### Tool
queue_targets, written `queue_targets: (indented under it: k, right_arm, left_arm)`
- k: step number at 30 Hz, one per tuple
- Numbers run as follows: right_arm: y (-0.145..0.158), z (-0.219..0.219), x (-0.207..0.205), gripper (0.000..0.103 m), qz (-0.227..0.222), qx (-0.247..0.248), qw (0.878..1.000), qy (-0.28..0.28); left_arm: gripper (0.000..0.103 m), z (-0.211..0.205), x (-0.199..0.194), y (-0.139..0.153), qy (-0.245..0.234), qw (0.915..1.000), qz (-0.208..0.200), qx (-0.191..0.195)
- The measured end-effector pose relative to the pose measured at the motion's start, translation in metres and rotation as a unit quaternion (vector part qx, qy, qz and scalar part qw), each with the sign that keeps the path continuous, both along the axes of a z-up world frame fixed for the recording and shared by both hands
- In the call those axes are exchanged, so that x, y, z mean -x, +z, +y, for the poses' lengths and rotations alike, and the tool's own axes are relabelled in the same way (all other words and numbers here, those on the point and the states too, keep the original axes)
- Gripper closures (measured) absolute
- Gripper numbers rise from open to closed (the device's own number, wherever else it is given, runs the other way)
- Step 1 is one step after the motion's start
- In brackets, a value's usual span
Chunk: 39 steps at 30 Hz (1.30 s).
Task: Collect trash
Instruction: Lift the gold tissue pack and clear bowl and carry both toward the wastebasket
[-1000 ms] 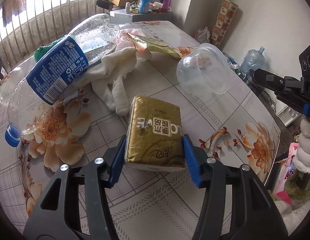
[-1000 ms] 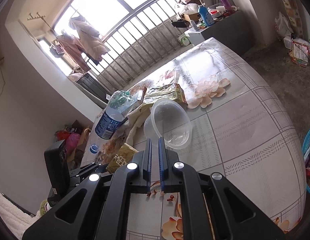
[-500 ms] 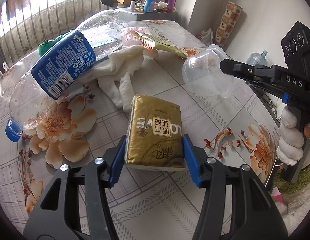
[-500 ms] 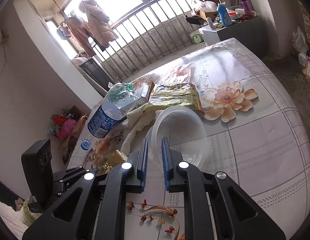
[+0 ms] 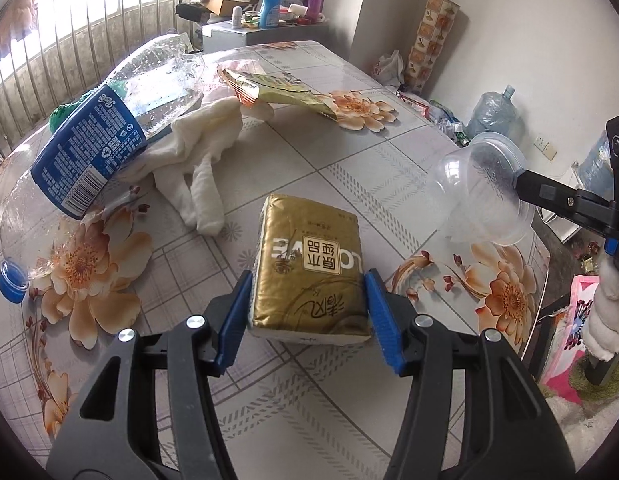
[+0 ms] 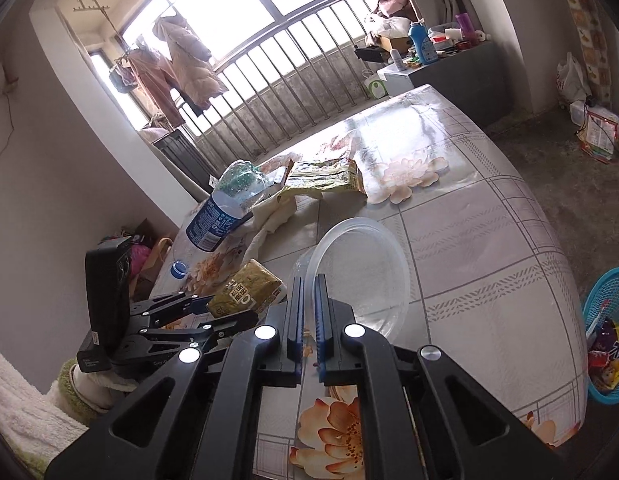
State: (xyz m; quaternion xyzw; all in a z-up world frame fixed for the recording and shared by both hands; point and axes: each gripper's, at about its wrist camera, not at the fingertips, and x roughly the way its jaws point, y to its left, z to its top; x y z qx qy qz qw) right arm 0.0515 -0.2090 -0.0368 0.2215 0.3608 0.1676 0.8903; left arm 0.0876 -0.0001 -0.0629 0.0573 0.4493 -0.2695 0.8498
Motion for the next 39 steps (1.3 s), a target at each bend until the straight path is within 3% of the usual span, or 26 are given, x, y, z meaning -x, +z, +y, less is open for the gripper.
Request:
queue_targets:
  k: [5, 9, 16, 23, 39]
  right_arm:
    - [-0.006, -0.001, 0.012, 0.097, 0.011, 0.005, 1.000, -0.009]
    - [-0.004, 0.002, 0.013, 0.097, 0.007, 0.018, 1.000, -0.009]
    - [-0.003, 0.002, 0.016, 0.097, 0.005, 0.029, 1.000, -0.011]
    - [-0.004, -0.001, 0.016, 0.097, 0.005, 0.017, 1.000, -0.015]
    - [-0.003, 0.001, 0.018, 0.097, 0.000, 0.008, 1.000, -0.017]
  left_arm:
    - [0.036, -0.008, -0.002, 0.002, 0.001, 0.9998, -0.014, -0.016]
    - [0.036, -0.016, -0.008, -0.004, 0.002, 0.9994, -0.006, -0.035]
    - [0.036, -0.018, -0.014, -0.010, 0.013, 0.9995, 0.009, -0.027]
    - [0.052, -0.019, -0.014, -0.011, 0.017, 0.9987, -0.005, -0.048]
    - [0.053, -0.024, 0.001, 0.004, 0.021, 0.9962, -0.036, -0.077]
